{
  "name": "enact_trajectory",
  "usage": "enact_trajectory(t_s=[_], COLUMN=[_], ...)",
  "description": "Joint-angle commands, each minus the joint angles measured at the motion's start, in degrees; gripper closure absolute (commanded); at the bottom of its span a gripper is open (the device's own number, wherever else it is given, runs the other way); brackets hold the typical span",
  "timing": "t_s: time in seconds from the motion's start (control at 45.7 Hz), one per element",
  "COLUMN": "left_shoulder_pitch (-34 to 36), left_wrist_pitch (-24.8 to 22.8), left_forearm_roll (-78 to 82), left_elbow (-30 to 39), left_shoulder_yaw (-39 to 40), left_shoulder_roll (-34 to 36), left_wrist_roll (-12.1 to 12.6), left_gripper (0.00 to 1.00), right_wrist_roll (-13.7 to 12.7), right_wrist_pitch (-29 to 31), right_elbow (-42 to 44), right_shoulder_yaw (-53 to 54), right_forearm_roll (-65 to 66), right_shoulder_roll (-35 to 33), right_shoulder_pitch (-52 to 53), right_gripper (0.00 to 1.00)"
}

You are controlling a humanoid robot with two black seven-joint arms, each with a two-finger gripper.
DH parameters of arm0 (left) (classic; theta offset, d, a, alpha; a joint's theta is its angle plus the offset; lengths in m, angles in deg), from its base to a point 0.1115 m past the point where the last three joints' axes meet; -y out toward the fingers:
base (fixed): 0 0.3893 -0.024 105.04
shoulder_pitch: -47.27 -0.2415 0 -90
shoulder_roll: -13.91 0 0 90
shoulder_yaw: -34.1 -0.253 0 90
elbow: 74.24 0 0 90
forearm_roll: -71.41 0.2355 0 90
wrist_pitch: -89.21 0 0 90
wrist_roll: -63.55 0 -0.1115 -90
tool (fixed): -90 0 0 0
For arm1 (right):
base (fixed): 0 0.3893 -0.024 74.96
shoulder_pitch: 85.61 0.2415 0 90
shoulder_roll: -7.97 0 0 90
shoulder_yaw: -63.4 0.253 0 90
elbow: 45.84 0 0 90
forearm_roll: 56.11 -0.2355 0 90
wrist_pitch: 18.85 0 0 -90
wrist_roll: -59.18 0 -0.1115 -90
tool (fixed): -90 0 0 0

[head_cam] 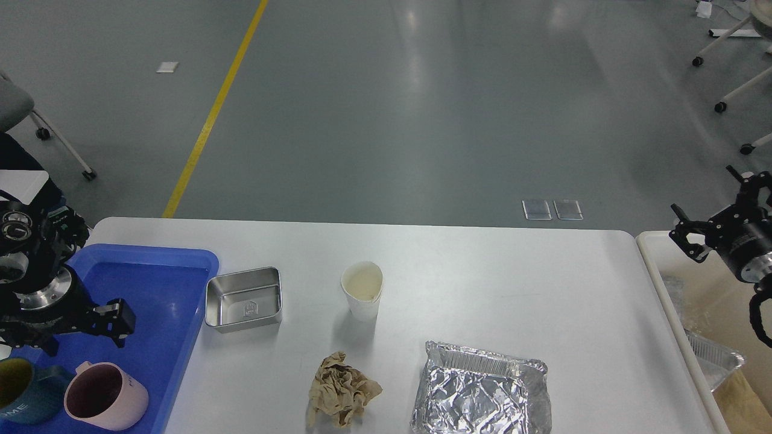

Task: Tidy desktop
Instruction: 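Withdraw the left gripper up and away from the tray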

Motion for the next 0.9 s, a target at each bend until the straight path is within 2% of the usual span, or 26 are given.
enact_trajectory(t_s=[0.0,0.153,0.525,0.635,0.7,0.876], left_shoulder_pitch=[2.2,5.5,5.9,4.8,3.8,1.5], left_wrist_pitch=[0.0,0.0,0.0,0.0,0.0,0.0], left_forearm_roll=[-0.1,-1.1,-1.5,-2.6,-5.7,-11.7], left_elbow=[-0.1,0.1,-0.1,-0.1,-0.2,-4.1], left_shoulder_yaw=[0.3,5.1,22.6,28.4,32.2,41.6], left_shoulder_roll=[0.0,0.7,3.2,2.6,2.7,-0.5], left_wrist_roll=[0.1,0.0,0.5,0.4,-0.4,-0.4], left_gripper=[0.03,0.03,0.03,0.03,0.03,0.03], right_wrist_roll=[0.0,0.0,0.0,0.0,0.0,-0.1], right_wrist_pitch=[0.0,0.1,0.9,0.9,1.0,1.0], right_elbow=[0.0,-0.1,0.0,-0.1,-0.1,-0.1], right_shoulder_yaw=[0.0,0.0,0.0,-0.1,-0.1,-0.2], right_forearm_roll=[0.0,0.0,0.0,0.0,0.0,0.1], right_shoulder_roll=[0.0,0.0,-0.5,-0.3,-0.6,-1.7], right_shoulder_pitch=[0.1,0.2,0.3,0.5,0.5,-0.1], right_gripper=[0.00,0.00,0.00,0.00,0.00,0.00])
